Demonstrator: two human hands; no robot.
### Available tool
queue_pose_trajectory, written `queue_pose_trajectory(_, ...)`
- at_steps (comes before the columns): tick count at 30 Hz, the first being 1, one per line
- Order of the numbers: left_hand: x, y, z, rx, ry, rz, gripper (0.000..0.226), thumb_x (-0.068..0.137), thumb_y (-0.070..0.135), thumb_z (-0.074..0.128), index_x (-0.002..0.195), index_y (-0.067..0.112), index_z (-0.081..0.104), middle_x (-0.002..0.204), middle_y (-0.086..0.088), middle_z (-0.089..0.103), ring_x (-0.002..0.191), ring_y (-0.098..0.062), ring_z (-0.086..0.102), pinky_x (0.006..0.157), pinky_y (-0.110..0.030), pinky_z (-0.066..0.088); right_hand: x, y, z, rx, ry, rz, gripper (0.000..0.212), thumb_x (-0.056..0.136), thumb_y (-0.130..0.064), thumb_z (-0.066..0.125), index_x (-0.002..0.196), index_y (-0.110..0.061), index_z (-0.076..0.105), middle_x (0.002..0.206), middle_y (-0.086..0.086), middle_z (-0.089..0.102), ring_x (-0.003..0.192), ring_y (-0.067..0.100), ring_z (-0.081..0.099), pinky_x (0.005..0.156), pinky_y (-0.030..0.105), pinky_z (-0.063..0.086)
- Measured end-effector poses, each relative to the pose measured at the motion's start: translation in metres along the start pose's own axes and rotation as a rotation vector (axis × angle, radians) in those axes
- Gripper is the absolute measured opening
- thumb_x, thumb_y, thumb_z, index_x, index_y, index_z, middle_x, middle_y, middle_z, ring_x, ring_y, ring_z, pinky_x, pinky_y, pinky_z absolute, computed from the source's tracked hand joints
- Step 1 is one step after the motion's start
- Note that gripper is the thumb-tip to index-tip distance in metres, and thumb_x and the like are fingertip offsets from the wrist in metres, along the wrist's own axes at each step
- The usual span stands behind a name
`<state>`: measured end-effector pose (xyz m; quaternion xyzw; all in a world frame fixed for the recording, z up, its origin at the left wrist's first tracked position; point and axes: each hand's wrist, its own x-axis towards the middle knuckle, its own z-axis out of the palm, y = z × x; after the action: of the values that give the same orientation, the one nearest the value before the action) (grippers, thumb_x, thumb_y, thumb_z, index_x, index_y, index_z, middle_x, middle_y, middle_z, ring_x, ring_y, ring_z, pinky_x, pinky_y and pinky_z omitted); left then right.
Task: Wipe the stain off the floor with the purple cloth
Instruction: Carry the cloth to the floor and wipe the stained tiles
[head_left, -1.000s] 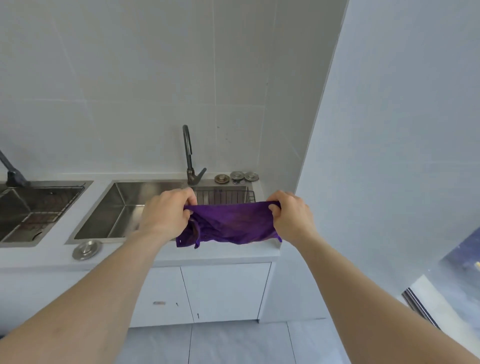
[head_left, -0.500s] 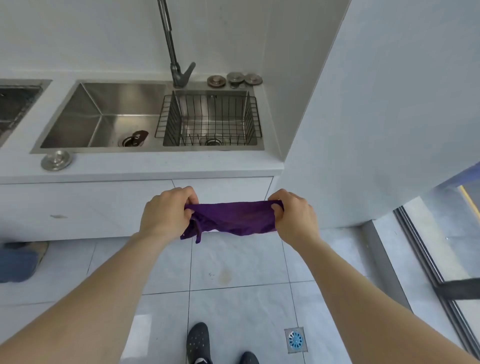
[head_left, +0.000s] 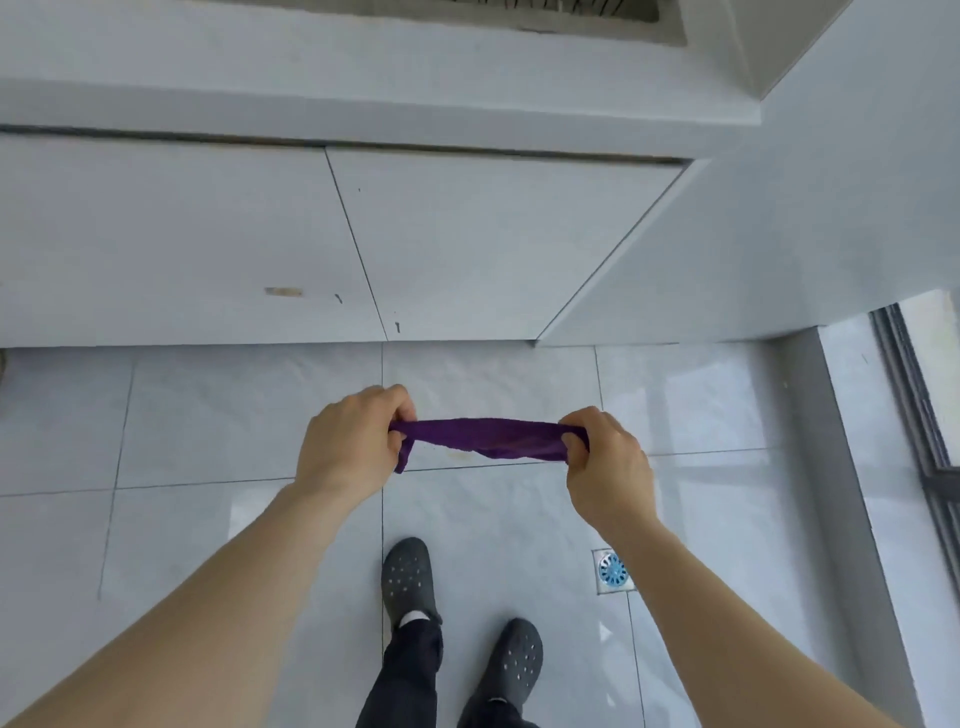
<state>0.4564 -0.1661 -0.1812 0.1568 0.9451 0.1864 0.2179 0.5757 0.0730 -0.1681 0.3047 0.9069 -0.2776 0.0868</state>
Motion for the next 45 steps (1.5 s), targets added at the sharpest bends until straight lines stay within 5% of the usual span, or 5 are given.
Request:
queue_pose_trajectory(20, 0.064, -0.154, 0.366, -0.100, -0.134, -0.086, 0.029, 0.086, 0.007, 0.064, 0.089, 0.035, 0.062, 0.084, 0.019, 0.064, 0.076, -0.009, 0.062, 0.059, -0.022, 0.039, 0.051, 0.209, 0.341, -0.003, -0.021, 0.050, 0.019, 0.101, -0.011, 0.047, 0.106, -0.023, 0.060, 0.096, -0.005, 0.068, 0.075, 0.027, 0.060, 0.066, 0.042, 0.051)
queue_pose_trajectory(27, 0.110, -0.209, 0.453, -0.188, -0.177, -0.019, 0.025, 0.087, 0.014, 0.069, 0.094, 0.038, 0.064, 0.091, 0.018, 0.068, 0.080, -0.005, 0.064, 0.073, -0.029, 0.054, 0.096, 0.259, 0.434, -0.037, 0.087, -0.011, 0.025, 0.100, -0.005, 0.045, 0.111, -0.021, 0.060, 0.102, -0.002, 0.066, 0.069, 0.031, 0.060, 0.060, 0.044, 0.052)
queue_pose_trajectory(33, 0.131, -0.232, 0.496, -0.159, -0.180, 0.058, 0.021, 0.088, 0.022, 0.068, 0.098, 0.039, 0.061, 0.091, 0.024, 0.065, 0.082, -0.002, 0.062, 0.070, -0.019, 0.045, 0.124, 0.284, 0.473, -0.067, 0.230, -0.056, 0.022, 0.099, -0.004, 0.047, 0.110, -0.017, 0.062, 0.096, -0.001, 0.063, 0.065, 0.032, 0.057, 0.055, 0.044, 0.051)
queue_pose_trajectory(40, 0.134, -0.210, 0.536, -0.111, -0.178, 0.223, 0.018, 0.093, 0.028, 0.063, 0.108, 0.036, 0.062, 0.106, 0.019, 0.068, 0.089, -0.009, 0.065, 0.079, -0.025, 0.051, 0.152, 0.295, 0.491, -0.119, 0.475, -0.082, 0.025, 0.094, -0.006, 0.061, 0.118, -0.014, 0.063, 0.115, 0.009, 0.058, 0.104, 0.033, 0.054, 0.093, 0.048, 0.044)
queue_pose_trajectory(45, 0.134, -0.202, 0.541, -0.180, -0.226, 0.317, 0.017, 0.089, 0.050, 0.055, 0.099, 0.040, 0.064, 0.093, 0.022, 0.067, 0.082, -0.001, 0.063, 0.075, -0.022, 0.051, 0.131, 0.278, 0.528, -0.061, 0.383, -0.211, 0.050, 0.094, -0.050, 0.059, 0.130, -0.015, 0.053, 0.136, 0.004, 0.053, 0.132, 0.028, 0.049, 0.110, 0.044, 0.038)
